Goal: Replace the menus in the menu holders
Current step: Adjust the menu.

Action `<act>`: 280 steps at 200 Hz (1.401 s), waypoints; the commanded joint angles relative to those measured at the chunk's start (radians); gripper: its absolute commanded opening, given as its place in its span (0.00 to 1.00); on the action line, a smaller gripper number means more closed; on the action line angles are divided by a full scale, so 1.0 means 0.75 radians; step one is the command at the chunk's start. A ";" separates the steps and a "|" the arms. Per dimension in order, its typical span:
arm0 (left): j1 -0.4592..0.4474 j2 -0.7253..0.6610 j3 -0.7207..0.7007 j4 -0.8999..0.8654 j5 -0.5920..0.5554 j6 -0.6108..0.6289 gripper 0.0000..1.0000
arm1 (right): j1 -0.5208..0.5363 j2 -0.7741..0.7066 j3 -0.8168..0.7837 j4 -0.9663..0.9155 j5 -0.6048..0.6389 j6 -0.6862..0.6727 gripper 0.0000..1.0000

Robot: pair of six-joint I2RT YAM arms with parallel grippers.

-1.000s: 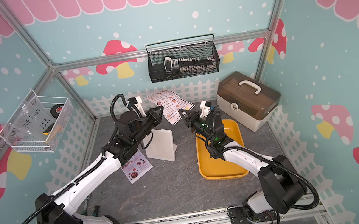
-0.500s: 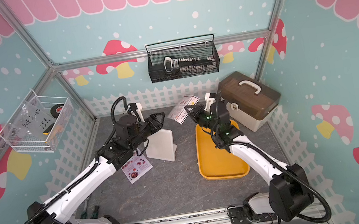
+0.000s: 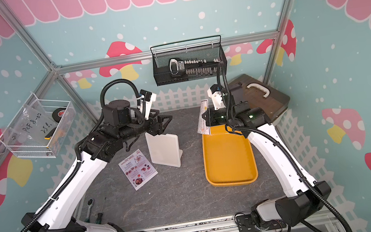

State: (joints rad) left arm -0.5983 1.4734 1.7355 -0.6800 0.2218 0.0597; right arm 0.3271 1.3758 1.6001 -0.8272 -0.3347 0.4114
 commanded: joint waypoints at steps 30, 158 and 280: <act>0.012 0.159 0.160 -0.304 0.337 0.623 0.78 | 0.066 -0.001 0.039 -0.481 0.231 -0.349 0.00; -0.004 0.476 0.385 -0.415 0.818 0.861 0.84 | 0.204 -0.004 0.220 -0.648 0.107 -0.485 0.00; 0.001 0.588 0.456 -0.448 0.956 0.859 0.76 | 0.212 -0.023 0.271 -0.597 -0.006 -0.550 0.00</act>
State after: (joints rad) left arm -0.5980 1.9038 2.0357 -0.9840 0.8711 0.6628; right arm 0.4797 1.3697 1.7817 -1.2705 -0.3450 0.0364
